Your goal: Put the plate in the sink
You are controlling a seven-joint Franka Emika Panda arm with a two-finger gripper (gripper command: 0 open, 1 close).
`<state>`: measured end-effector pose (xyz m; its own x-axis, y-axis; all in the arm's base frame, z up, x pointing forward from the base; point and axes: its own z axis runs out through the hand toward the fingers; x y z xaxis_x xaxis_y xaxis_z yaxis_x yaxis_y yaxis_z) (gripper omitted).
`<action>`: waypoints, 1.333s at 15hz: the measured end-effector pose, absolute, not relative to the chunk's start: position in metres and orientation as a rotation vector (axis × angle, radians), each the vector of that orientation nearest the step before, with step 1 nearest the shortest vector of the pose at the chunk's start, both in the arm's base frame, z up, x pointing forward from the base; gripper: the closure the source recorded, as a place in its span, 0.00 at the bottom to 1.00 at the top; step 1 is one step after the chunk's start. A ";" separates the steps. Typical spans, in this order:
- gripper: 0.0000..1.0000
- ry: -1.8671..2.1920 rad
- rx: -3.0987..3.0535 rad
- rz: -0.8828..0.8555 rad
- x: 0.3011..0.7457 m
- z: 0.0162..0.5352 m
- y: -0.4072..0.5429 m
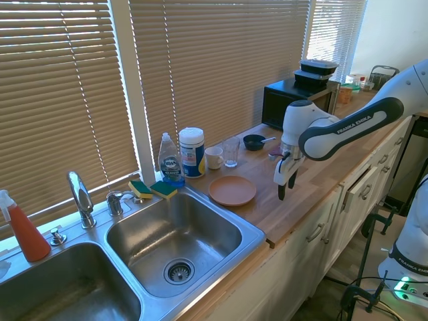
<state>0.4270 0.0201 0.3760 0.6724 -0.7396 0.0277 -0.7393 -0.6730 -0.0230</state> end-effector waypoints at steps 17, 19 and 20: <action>0.00 1.403 -2.520 -0.119 0.584 0.366 -0.058; 0.00 1.382 -2.514 -0.094 0.600 0.352 -0.063; 0.00 1.376 -2.513 -0.082 0.607 0.346 -0.065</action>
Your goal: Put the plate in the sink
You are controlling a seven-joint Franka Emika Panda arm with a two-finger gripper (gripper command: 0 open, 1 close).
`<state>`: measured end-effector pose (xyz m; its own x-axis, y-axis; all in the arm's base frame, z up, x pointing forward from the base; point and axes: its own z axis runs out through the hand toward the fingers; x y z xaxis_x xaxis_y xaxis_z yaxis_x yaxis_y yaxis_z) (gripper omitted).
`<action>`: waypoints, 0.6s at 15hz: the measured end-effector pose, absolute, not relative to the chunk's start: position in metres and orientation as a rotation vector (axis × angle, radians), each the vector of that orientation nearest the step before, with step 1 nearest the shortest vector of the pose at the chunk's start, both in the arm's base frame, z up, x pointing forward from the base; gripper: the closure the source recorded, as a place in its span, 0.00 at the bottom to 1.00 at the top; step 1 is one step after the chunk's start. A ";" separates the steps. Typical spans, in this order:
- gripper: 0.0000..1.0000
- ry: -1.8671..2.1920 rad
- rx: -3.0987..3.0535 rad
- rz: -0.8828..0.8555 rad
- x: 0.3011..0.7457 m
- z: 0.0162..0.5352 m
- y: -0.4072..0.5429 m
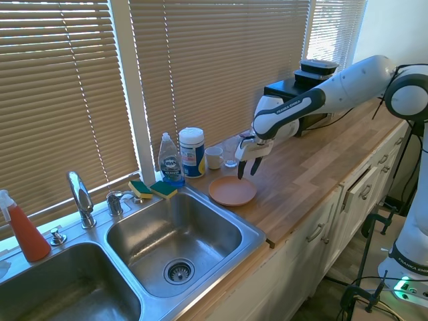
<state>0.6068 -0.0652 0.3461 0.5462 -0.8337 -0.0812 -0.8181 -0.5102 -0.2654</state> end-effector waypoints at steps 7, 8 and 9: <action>1.00 1.299 -2.522 0.019 0.615 0.333 -0.065; 1.00 1.289 -2.526 0.033 0.614 0.333 -0.065; 1.00 1.281 -2.530 0.042 0.613 0.332 -0.065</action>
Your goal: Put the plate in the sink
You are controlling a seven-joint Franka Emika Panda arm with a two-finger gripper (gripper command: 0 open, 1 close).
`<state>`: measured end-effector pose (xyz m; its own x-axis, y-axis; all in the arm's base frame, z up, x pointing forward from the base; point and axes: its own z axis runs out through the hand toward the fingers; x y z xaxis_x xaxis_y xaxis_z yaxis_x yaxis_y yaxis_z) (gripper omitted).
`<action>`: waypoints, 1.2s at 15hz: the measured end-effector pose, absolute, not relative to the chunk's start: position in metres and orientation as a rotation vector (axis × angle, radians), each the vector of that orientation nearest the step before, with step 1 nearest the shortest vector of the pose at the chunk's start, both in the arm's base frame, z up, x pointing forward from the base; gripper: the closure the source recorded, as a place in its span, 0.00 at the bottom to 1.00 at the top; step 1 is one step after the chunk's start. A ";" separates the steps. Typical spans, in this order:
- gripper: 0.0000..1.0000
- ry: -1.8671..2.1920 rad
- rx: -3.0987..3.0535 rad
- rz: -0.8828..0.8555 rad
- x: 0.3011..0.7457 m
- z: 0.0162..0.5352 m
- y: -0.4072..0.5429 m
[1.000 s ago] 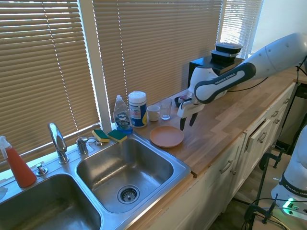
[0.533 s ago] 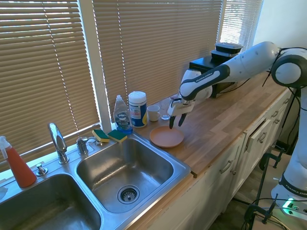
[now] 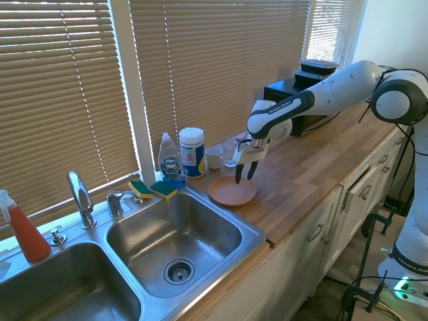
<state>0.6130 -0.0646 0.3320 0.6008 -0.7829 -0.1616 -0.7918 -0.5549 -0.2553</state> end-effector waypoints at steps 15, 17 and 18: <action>1.00 1.232 -2.537 0.106 0.623 0.317 -0.060; 1.00 1.231 -2.531 0.109 0.624 0.315 -0.060; 1.00 1.231 -2.530 0.110 0.624 0.315 -0.060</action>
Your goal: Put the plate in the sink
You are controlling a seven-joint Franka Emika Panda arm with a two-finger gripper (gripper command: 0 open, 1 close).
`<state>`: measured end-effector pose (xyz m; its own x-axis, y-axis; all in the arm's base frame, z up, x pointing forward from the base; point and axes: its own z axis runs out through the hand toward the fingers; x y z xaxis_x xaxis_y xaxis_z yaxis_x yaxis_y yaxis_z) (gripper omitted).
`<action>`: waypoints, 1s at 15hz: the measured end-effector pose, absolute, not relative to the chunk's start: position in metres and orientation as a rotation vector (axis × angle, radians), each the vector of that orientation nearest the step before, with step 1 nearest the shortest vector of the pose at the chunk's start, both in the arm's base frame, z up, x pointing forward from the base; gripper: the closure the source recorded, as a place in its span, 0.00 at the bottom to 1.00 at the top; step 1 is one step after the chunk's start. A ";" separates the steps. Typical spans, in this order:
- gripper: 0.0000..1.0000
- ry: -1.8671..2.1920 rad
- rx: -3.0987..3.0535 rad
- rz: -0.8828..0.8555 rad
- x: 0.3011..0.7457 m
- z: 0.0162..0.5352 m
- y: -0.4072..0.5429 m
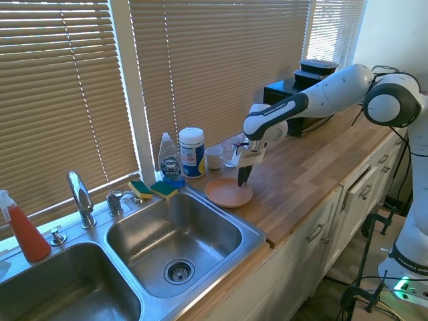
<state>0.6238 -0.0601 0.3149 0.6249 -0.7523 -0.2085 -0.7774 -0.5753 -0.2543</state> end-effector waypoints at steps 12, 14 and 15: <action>1.00 1.095 -2.440 0.213 0.622 0.318 -0.078; 1.00 1.070 -2.437 0.213 0.626 0.327 -0.074; 1.00 1.052 -2.440 0.203 0.629 0.335 -0.068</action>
<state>0.6285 -0.0684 0.3353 0.6949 -0.6475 -0.3128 -0.7174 -0.5945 -0.3631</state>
